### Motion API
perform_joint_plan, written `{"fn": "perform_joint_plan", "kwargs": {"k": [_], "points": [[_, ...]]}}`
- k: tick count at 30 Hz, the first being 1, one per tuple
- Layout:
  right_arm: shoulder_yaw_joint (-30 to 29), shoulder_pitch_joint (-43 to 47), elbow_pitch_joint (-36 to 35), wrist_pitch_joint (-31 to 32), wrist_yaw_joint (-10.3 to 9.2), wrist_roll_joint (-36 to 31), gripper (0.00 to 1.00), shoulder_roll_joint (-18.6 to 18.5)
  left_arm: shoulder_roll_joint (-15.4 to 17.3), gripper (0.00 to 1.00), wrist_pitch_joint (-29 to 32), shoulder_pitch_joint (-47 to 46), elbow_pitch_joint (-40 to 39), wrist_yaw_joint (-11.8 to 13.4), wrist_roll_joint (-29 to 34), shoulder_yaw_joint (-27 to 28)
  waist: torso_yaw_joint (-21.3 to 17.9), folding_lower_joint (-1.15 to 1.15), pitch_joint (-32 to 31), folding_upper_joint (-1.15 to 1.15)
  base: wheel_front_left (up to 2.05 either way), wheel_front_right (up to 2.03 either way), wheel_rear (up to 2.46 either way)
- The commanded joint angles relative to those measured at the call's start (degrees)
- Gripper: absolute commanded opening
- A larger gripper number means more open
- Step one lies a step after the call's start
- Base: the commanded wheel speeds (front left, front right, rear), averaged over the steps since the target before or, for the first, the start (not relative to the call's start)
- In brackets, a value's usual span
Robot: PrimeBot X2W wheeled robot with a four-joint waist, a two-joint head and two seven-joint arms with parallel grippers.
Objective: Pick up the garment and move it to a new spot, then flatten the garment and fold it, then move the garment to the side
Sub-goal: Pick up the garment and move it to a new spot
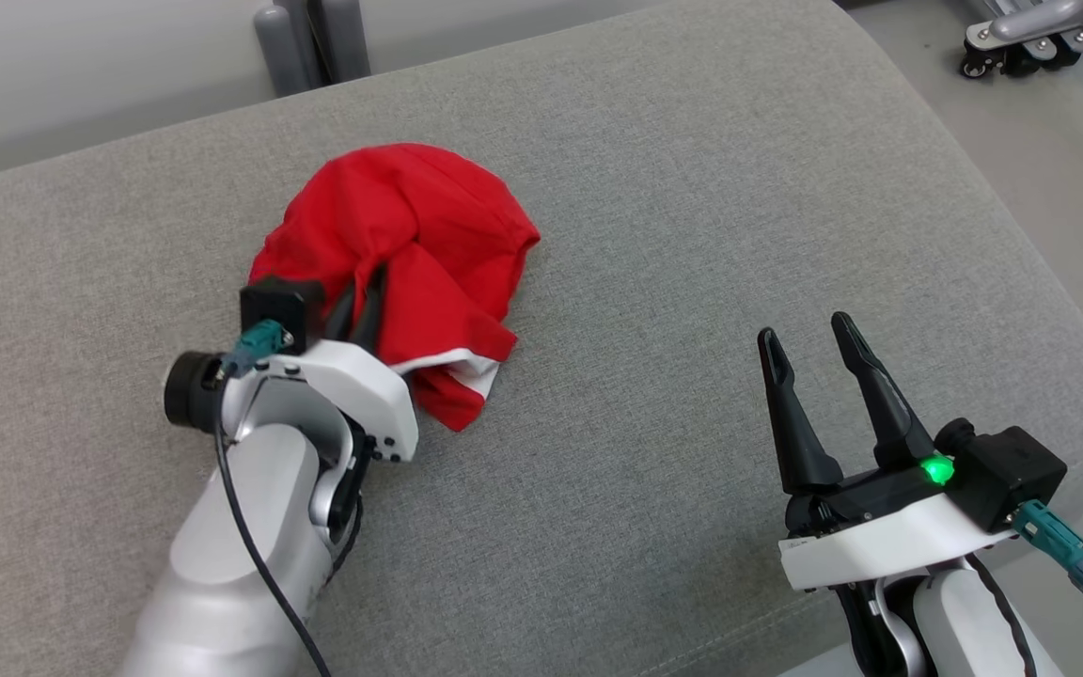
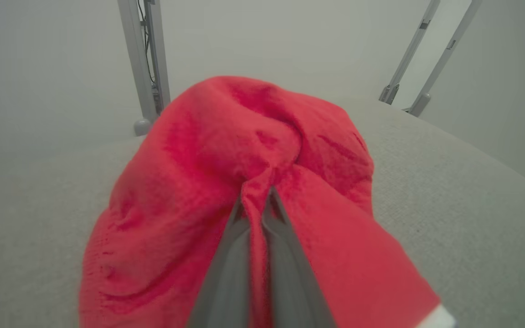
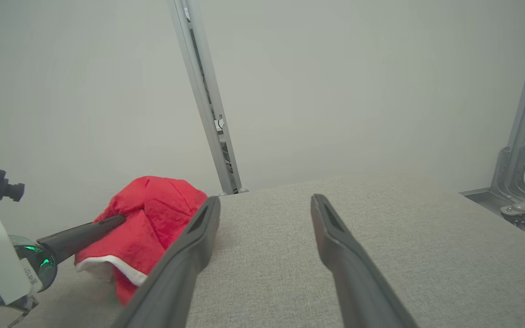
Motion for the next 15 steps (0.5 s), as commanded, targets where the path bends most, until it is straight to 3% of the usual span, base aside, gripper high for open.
{"fn": "perform_joint_plan", "kwargs": {"k": [1,2,9,15], "points": [[0.1,-0.3,0.1,0.0,0.13,0.1,1.0,-0.1,0.3,0.48,-0.6,0.2,1.0,0.2,-0.8,-1.0,0.0,0.0,0.1,0.0,0.0,0.0,0.0],[0.1,-0.4,0.1,0.0,0.13,0.1,1.0,-0.1,0.3,1.0,-1.0,-0.1,1.9,0.2,-1.7,-2.0,0.1,0.0,0.2,0.0,0.0,0.0,0.0],[0.1,-0.8,0.1,0.0,0.13,-0.2,1.0,-0.1,0.3,1.0,-4.8,-2.2,2.6,0.7,-6.8,-7.0,1.2,0.0,0.0,0.0,0.0,0.0,0.0],[-0.4,0.0,-0.3,0.0,0.13,-0.4,1.0,0.0,0.5,1.0,-6.6,-0.9,-1.3,1.8,-7.6,-6.6,3.9,0.0,-1.6,0.0,0.0,0.0,0.0]]}}
